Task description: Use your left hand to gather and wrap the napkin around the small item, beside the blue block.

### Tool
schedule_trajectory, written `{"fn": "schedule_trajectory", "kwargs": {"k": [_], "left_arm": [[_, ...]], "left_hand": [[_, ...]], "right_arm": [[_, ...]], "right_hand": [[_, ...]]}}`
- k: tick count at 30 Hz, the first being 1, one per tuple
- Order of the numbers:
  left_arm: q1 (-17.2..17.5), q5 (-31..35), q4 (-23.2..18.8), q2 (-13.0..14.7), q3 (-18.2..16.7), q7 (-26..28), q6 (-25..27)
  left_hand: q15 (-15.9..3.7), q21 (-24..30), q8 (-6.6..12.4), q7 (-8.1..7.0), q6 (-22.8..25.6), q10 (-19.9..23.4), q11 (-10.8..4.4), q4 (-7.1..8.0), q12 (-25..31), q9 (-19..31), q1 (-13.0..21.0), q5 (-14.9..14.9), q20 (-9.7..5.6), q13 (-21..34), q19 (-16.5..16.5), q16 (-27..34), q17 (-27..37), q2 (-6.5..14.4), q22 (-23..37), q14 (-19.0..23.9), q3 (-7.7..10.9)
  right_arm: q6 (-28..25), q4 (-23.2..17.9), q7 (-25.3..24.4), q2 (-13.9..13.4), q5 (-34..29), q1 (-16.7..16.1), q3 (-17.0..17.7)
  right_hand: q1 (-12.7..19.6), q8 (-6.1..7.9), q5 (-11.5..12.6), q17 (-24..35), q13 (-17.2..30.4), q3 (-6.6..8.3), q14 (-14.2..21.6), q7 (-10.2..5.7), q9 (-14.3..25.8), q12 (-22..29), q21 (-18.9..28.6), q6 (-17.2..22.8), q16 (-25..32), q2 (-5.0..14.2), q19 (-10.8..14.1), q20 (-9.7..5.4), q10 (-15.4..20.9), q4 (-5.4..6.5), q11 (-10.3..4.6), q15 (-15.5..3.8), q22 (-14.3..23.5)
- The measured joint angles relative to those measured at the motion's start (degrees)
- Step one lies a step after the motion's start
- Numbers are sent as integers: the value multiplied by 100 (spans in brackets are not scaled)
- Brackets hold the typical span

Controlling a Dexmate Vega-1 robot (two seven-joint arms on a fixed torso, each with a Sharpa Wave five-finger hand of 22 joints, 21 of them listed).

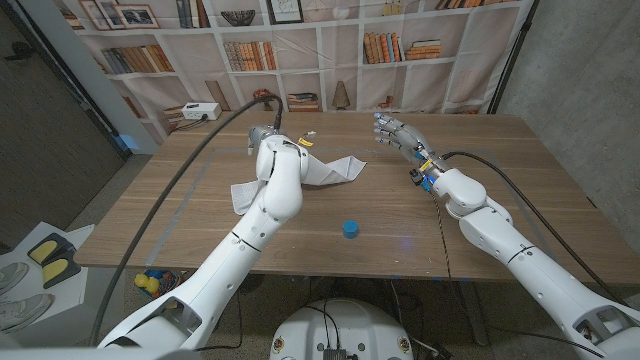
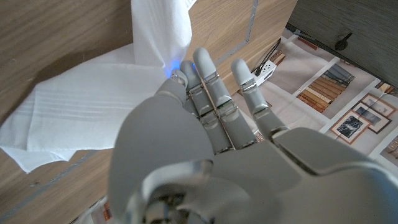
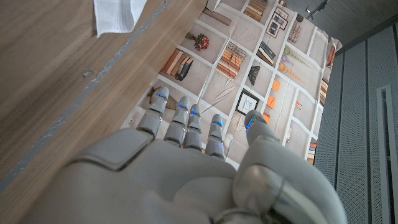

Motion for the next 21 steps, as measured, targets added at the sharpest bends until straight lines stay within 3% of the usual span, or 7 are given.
{"fn": "schedule_trajectory", "kwargs": {"k": [6,8,15,19,21], "left_arm": [[-232,-68,298,21,-75,54,61],[-330,-424,439,27,-93,247,365],[-795,-916,1178,42,-113,343,708],[-1192,-1413,1880,43,-44,502,1006],[-1224,-1605,1938,43,-35,601,1117]], "left_hand": [[0,44,-3,1,0,0,0,-9,-1,-8,0,-5,0,0,0,0,26,0,0,0,38],[0,44,-6,1,-1,0,0,-9,-2,-12,0,-5,0,0,0,0,26,0,1,0,38],[0,87,-25,55,-13,1,1,0,-8,-20,0,-21,1,0,-1,-29,52,0,-28,0,77],[0,127,-28,134,-73,4,4,19,-9,-52,0,-21,22,7,-22,-51,79,0,-27,0,98],[0,139,-48,159,-98,10,10,30,-9,-53,-1,-22,24,8,-23,-68,79,1,-27,0,110]], "right_arm": [[-36,0,6,0,-6,5,-4],[-47,28,17,9,-8,42,-30],[-94,74,36,29,-16,86,-58],[-141,89,45,33,-29,118,-76],[-149,91,46,34,-30,127,-82]], "right_hand": [[-2,0,0,0,0,0,0,0,0,0,0,0,0,-2,0,0,0,0,0,0,0],[-17,0,0,0,0,0,0,0,0,0,0,0,0,-17,0,0,0,0,0,0,0],[-16,0,0,0,0,0,0,32,0,0,0,32,0,-16,0,0,0,0,0,0,0],[-16,0,0,0,0,0,0,32,0,0,0,31,0,-16,0,0,0,0,0,0,0],[-26,0,0,0,0,0,0,31,0,0,0,31,0,-26,0,0,0,0,0,0,0]]}}
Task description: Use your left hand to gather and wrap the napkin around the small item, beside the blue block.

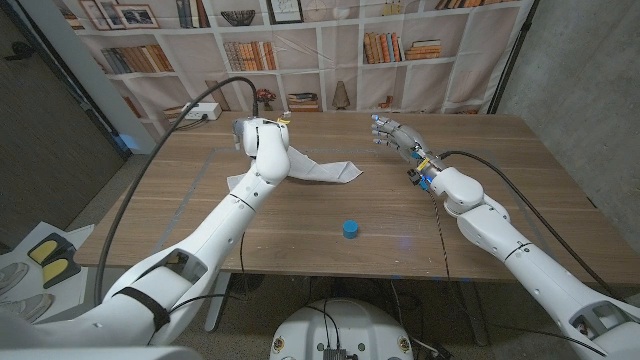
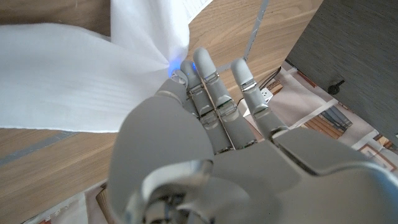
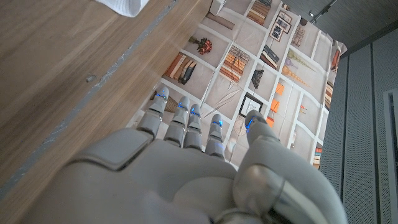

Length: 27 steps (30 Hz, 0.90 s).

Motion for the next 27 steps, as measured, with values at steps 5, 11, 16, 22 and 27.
{"fn": "schedule_trajectory", "kwargs": {"k": [5,11,16,22,27], "left_arm": [[-259,-665,481,-4,95,477,368],[-1011,-1616,1914,-86,705,1247,792],[-1138,-2101,2154,-100,871,1444,988],[-1734,-2532,3030,-55,1900,1059,1143],[-1734,-2677,3030,-55,1900,778,1350]], "left_hand": [[0,33,-66,49,-49,1,1,12,-21,2,-53,-1,30,14,-30,-23,26,53,-25,0,87],[25,120,-684,-168,-805,-260,55,107,-296,-179,-247,-33,64,125,-165,-276,46,164,-58,-165,195],[538,-102,-1571,-540,-2952,-2442,387,303,-1442,-496,-1342,59,161,-411,-1094,-1227,-320,-427,-102,-2304,-244],[1266,-1238,-1613,-356,-5211,-5327,1068,519,-1950,-618,-2264,292,747,-768,-3083,-1446,-1073,-808,-133,-5544,-791],[1333,-1500,-1575,-297,-5542,-5599,1079,685,-1844,-621,-2605,307,868,-883,-3285,-1330,-1255,-751,-132,-5850,-954]], "right_arm": [[-40,0,5,-5,-9,24,-11],[-146,-30,10,-36,-27,31,-15],[-161,-80,6,-65,-29,6,7],[-188,-109,-30,-87,-30,-18,32],[-188,-111,-30,-94,-30,-25,44]], "right_hand": [[-21,0,0,0,0,-25,0,0,0,0,0,0,0,-21,-20,20,0,25,0,0,0],[-21,0,0,0,0,-25,0,0,0,0,0,0,0,-21,-20,21,0,25,0,0,0],[-44,0,0,0,0,-48,0,-1,0,0,0,0,0,-44,-21,20,0,1,0,0,0],[-43,0,0,0,0,-64,0,-1,0,0,0,-1,0,-43,-20,20,0,17,0,0,0],[-60,0,0,0,0,-72,0,-1,0,0,0,-1,0,-60,-20,20,0,24,0,0,0]]}}
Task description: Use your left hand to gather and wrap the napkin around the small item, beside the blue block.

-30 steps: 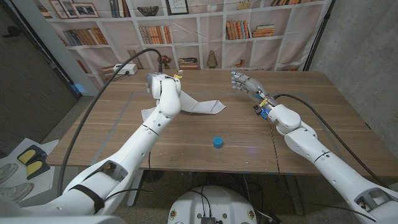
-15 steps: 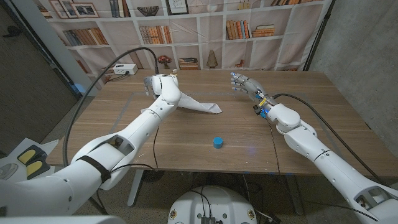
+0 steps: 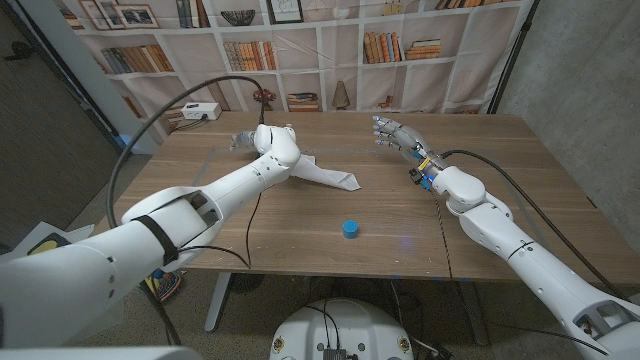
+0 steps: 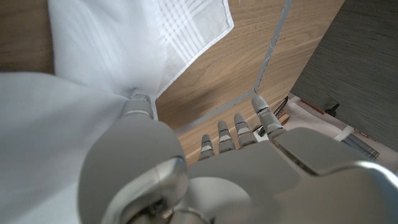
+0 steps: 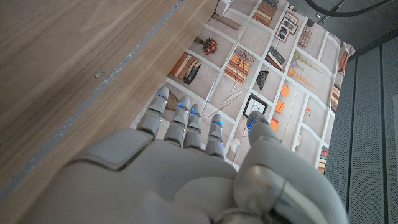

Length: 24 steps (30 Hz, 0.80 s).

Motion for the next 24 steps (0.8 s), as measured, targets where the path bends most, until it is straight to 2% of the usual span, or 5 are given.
{"fn": "schedule_trajectory", "kwargs": {"k": [1,9,10,16,24], "left_arm": [[-303,-23,-108,358,832,-11,80],[-303,-227,-108,358,832,579,481],[314,-253,-1283,985,634,768,500],[314,-633,-1283,985,634,1713,273],[1500,-1030,-3209,1362,-273,3148,-292]], "left_hand": [[-63,-17,50,-20,96,159,-61,64,77,0,-93,0,0,-34,0,71,-35,97,0,156,-21],[-514,-187,363,-297,1525,1460,-468,98,470,-18,-287,-140,-37,-318,554,343,-466,314,0,1294,11],[-515,-218,375,-331,1686,1573,-509,90,490,-12,-331,-140,-42,-340,599,358,-500,273,1,1374,3],[-525,-305,436,-324,2111,1908,-516,115,538,-9,-503,-174,-62,-403,618,421,-586,266,1,1583,-22],[-524,-371,436,-335,2160,1907,-517,139,537,-9,-600,-174,-40,-403,596,421,-590,302,1,1583,-46]], "right_arm": [[16,0,-4,0,0,-1,0],[16,-8,-4,-4,0,-21,16],[55,-8,3,-4,17,-23,18],[55,4,3,-2,17,-26,23],[134,33,19,3,47,-49,50]], "right_hand": [[-6,0,0,0,0,0,0,0,0,0,0,0,0,-6,0,0,0,0,0,0,0],[-5,0,0,0,0,0,0,0,0,0,0,0,0,-6,0,0,0,0,0,0,0],[-5,0,0,0,0,0,0,0,0,0,0,0,0,-5,0,0,0,0,0,0,0],[-24,0,0,0,0,0,0,0,0,0,0,0,0,13,0,0,0,0,0,0,0],[-44,0,0,0,0,-24,0,0,0,0,0,0,0,34,0,0,0,24,0,0,0]]}}
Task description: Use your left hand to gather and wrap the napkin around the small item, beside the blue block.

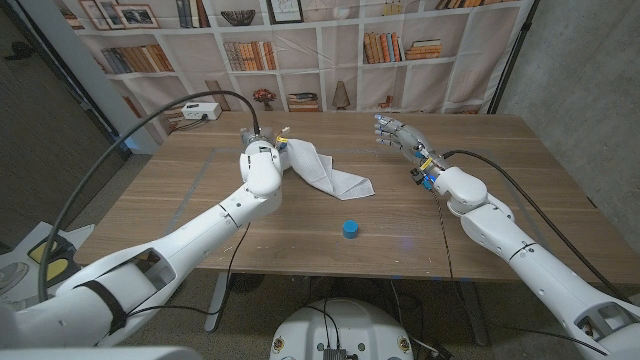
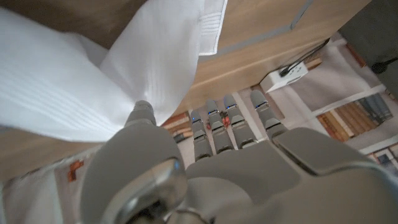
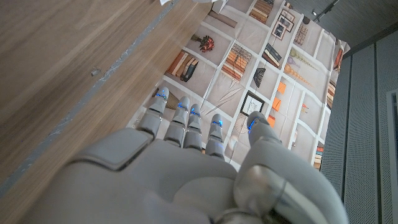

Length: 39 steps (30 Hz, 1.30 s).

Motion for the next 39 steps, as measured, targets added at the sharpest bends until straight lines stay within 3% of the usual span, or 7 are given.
{"fn": "schedule_trajectory", "kwargs": {"k": [1,3,10,11,15,27,39], "left_arm": [[299,-41,-828,101,-248,226,-96],[451,-107,-1242,148,-370,596,-249],[504,-86,-1413,173,-412,1119,-670],[569,-60,-1939,266,-463,1115,-723],[512,-23,-2118,341,-464,947,-934],[-138,-139,-2485,518,-458,-975,-1756],[-574,-320,-2443,451,-378,-2906,-2165]], "left_hand": [[0,-8,0,0,0,0,0,0,0,0,0,-18,0,0,0,0,0,0,0,0,0],[0,-33,-9,0,0,-3,-3,0,0,0,-23,-22,1,0,-3,0,-25,-23,0,0,0],[6,-146,-96,-69,-40,-85,-86,-33,-38,29,-45,-22,9,0,-135,-50,-27,-45,16,-114,-30],[3,-157,-96,-72,38,-26,-139,-68,-10,29,-45,-22,8,0,-133,-50,-44,-45,16,-56,-16],[0,-164,-48,-116,365,271,-251,-234,79,30,75,-22,-62,0,25,41,-80,-166,15,206,25],[-11,-289,23,-144,902,823,-375,-349,233,29,143,51,-30,-27,10,45,-133,-301,15,275,-47],[-11,-333,-86,-95,743,741,-215,-397,152,28,166,108,-42,-80,84,84,-159,-392,14,399,-95]], "right_arm": [[35,0,1,0,17,-7,7],[44,2,1,0,23,-18,17],[62,15,-4,-9,38,-78,77],[143,18,-18,-10,75,-86,85],[193,30,-40,-11,99,-122,119],[401,62,-148,10,122,-209,206],[716,135,-237,66,-46,-105,222]], "right_hand": [[0,0,0,0,0,0,0,0,0,0,0,0,0,0,0,0,0,0,0,0,0],[0,0,0,0,0,0,0,0,0,0,0,0,0,0,0,0,0,0,0,0,0],[1,0,0,0,0,0,0,0,0,0,0,0,0,0,0,0,0,0,0,0,0],[1,0,0,0,0,0,0,0,0,0,0,0,0,0,0,0,0,0,0,0,0],[1,0,0,0,0,0,0,0,0,0,0,0,0,0,0,0,0,0,0,0,0],[-15,0,0,31,0,1,0,0,0,0,0,0,0,15,0,0,0,0,0,0,0],[-144,0,-50,14,0,-78,-146,0,0,-28,0,0,-111,-114,-14,-133,-21,32,-21,-40,0]]}}
